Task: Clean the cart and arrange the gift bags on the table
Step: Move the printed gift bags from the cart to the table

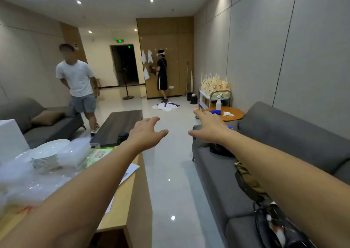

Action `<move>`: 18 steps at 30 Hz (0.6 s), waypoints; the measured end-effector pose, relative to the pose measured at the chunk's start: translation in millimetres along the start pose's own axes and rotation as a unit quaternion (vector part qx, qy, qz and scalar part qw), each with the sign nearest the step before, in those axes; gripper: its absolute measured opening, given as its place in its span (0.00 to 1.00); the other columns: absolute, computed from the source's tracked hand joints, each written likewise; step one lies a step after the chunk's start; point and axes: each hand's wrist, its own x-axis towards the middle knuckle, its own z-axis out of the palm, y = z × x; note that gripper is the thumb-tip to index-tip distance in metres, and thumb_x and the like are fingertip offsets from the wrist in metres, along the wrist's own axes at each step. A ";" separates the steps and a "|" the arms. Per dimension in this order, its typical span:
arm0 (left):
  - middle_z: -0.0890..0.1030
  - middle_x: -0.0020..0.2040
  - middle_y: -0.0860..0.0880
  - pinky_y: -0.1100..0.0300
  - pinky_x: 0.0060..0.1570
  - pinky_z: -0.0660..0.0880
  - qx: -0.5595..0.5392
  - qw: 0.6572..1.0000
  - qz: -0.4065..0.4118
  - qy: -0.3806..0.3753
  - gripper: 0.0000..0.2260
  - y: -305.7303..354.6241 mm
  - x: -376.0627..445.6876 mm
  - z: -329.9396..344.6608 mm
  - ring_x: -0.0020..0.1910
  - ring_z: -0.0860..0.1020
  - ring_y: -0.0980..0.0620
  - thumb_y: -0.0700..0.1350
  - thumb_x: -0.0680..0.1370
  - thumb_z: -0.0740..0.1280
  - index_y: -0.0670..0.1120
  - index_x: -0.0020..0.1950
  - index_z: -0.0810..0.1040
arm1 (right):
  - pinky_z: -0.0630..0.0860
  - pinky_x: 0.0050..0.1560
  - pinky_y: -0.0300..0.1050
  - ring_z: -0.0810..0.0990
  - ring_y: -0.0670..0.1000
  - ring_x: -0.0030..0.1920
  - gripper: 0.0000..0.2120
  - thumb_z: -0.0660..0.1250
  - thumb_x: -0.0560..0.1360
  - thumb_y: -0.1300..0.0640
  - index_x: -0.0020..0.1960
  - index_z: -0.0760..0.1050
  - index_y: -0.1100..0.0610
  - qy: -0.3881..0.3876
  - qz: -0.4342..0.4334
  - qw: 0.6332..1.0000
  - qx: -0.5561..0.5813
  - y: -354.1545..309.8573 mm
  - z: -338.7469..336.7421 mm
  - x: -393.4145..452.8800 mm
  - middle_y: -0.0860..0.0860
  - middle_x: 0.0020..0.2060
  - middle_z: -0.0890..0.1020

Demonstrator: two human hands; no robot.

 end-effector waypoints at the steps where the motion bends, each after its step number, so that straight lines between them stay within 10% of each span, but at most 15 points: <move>1: 0.67 0.77 0.48 0.40 0.70 0.67 0.003 1.000 -0.001 -0.005 0.32 0.4 18.3 9.3 0.75 0.64 0.44 0.64 0.78 0.64 0.55 0.79 0.63 | 0.74 0.66 0.58 0.70 0.58 0.71 0.42 0.70 0.73 0.36 0.80 0.57 0.50 -0.004 -0.002 1.000 0.006 8.3 5.8 16.8 0.55 0.73 0.70; 18: 0.66 0.77 0.48 0.42 0.72 0.67 0.042 0.996 -0.054 -0.052 0.31 3.5 367.4 122.4 0.75 0.64 0.44 0.63 0.78 0.65 0.54 0.79 0.63 | 0.75 0.65 0.56 0.71 0.58 0.69 0.39 0.70 0.75 0.39 0.80 0.58 0.50 -0.082 0.008 0.996 0.028 167.8 65.0 359.8 0.55 0.72 0.71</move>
